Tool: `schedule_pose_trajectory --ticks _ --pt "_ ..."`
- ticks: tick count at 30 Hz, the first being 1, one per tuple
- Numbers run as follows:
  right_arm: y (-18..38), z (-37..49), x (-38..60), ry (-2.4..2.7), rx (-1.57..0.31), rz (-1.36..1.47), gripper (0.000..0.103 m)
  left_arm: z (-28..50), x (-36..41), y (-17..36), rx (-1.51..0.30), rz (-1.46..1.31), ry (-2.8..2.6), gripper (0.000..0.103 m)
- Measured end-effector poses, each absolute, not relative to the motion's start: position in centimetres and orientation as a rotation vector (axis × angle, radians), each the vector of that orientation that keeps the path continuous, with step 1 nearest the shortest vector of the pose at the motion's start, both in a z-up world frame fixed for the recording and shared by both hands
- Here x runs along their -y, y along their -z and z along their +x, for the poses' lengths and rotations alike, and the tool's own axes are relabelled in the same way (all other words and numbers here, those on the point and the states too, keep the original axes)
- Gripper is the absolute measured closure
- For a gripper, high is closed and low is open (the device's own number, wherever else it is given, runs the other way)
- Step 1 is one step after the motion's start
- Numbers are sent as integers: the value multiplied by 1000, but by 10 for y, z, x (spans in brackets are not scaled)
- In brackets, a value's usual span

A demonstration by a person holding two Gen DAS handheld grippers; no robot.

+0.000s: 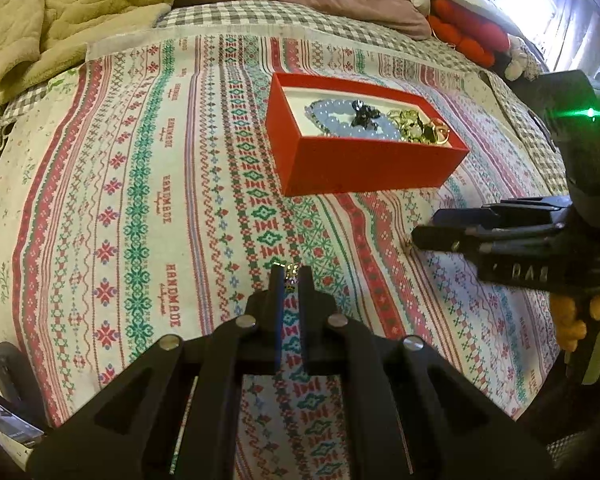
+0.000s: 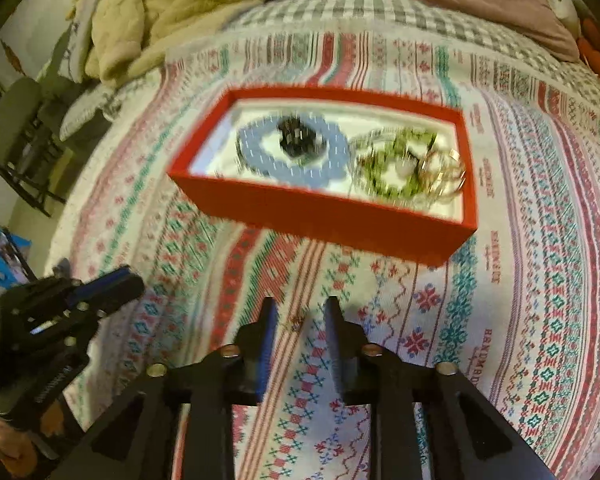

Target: Organize jewelry

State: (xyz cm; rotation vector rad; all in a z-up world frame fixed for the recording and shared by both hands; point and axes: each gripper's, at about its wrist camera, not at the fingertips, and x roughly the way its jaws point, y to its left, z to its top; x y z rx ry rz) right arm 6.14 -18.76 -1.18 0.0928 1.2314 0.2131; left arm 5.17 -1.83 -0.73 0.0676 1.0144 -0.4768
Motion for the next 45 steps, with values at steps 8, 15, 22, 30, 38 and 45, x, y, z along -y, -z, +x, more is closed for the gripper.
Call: schedule_pose_trajectory --ticks 8,15,22,30,38,45 --pt "31 52 163 -218 -1209 -54 33 49 18 10 -1025 72 479 95" --pt "34 47 161 -209 -1177 -88 57 48 20 11 -1031 75 483 95" --pt "30 43 160 -236 -1174 -113 75 48 23 13 -1033 77 484 95" --pt "26 40 163 -269 -1178 -103 94 49 25 13 -1035 82 486 95" --pt "10 36 166 -288 -1156 -84 95 50 23 12 -1033 80 488 95" --pt "7 29 169 -280 -1117 -89 93 49 24 13 -1034 80 488 95"
